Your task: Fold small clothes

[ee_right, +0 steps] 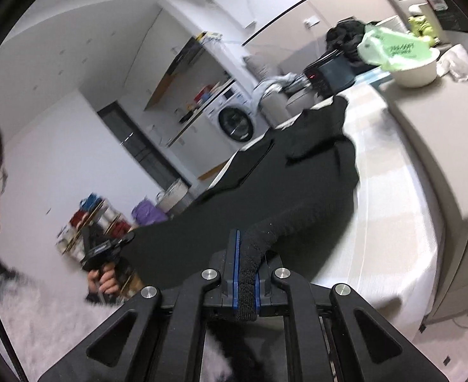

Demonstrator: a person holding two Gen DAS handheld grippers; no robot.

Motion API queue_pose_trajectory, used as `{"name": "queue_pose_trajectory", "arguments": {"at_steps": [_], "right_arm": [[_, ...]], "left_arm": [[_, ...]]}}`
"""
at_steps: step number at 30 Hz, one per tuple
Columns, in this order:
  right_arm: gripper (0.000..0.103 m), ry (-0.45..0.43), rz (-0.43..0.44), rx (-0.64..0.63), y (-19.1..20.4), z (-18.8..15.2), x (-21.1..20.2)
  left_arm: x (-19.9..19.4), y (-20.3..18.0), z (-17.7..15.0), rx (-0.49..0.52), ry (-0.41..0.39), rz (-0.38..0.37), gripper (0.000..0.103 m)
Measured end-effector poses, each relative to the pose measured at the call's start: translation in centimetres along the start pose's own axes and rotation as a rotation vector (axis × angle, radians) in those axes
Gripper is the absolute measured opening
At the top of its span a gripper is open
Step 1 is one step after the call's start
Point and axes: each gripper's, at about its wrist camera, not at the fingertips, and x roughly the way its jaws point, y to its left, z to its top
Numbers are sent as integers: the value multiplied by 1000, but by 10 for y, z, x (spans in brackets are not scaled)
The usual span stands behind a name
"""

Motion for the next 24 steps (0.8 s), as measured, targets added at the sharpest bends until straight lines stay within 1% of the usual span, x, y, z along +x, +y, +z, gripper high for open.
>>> {"name": "queue_pose_trajectory", "arguments": {"at_steps": [3,6,8,9,11,13,16,18,20,24], "right_arm": [[7,-56,-53,15,-3,25,21],[7,-125,-69,39,-5,59,49],[7,-181,-77,56,-6,86,70],[7,-199,-96,56,-7,96,78],[7,-239,-145,58,-8,124,103],[7,-263,-168,75,-13,146,123],[7,-299,-218,77,-19,179,149],[7,-312,-223,97,-24,200,163],[7,-319,-250,119,-33,219,177],[7,-330,-292,161,-51,248,196]], "left_arm": [[10,-1,27,8,-30,7,5],[28,-3,63,37,-66,26,5],[43,-4,88,61,-102,51,5],[51,-4,101,67,-125,62,5],[68,-1,125,58,-155,62,5],[87,3,148,48,-170,75,5],[122,16,184,17,-173,95,5],[148,23,206,7,-169,118,5],[172,34,226,-6,-162,138,5],[218,57,257,-48,-148,146,5]]}}
